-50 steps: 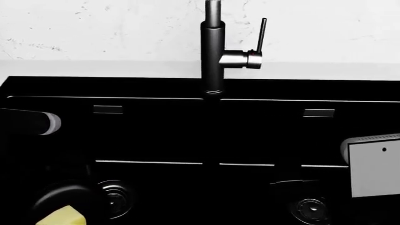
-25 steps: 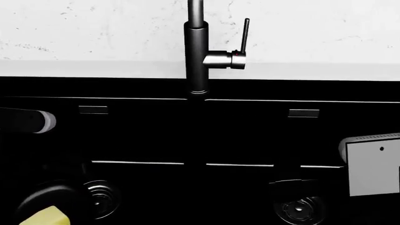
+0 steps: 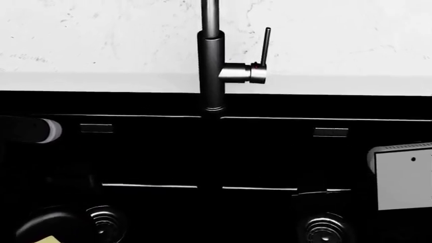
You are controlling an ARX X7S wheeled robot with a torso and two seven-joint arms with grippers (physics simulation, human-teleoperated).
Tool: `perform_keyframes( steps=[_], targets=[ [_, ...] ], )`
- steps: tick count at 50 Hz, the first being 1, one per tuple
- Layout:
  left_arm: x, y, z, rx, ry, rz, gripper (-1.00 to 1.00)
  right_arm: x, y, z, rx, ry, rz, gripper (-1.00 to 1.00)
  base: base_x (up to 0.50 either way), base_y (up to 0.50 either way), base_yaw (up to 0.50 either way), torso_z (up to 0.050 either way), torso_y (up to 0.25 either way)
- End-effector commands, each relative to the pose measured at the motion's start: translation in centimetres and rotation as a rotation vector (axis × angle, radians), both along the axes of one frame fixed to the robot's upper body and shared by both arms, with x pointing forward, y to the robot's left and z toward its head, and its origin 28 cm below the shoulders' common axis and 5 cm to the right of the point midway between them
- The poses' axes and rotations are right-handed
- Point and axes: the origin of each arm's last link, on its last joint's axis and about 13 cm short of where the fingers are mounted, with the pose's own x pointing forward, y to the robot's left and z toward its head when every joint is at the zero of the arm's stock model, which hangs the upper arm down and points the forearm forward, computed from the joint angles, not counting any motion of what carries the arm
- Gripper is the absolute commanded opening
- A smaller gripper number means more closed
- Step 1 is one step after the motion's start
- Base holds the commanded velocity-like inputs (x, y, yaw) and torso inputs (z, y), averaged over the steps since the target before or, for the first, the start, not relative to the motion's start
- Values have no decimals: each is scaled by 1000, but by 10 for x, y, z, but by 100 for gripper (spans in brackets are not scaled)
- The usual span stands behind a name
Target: Pick the pan and sponge and place them into the sink. Then turn on the water.
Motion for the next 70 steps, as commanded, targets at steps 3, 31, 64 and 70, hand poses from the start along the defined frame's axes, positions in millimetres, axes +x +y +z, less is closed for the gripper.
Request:
perform_keyframes(
  steps=[3,31,64,70],
  targets=[
    [-1,4,0,1,0,5,100,1,1,-1,1,2,1,100,191,0,0,0,0],
    [0,4,1,3,2,-5,100,2,2,-4,4,7,4,100,193,0,0,0,1],
    [0,3,1,23,-27,-2,100,97,27,10,131,12,143,100,29,0,0,0,0],
    [2,3,1,23,-30,4,100,114,30,12,145,14,154,100,0,0,0,0,0]
  ],
)
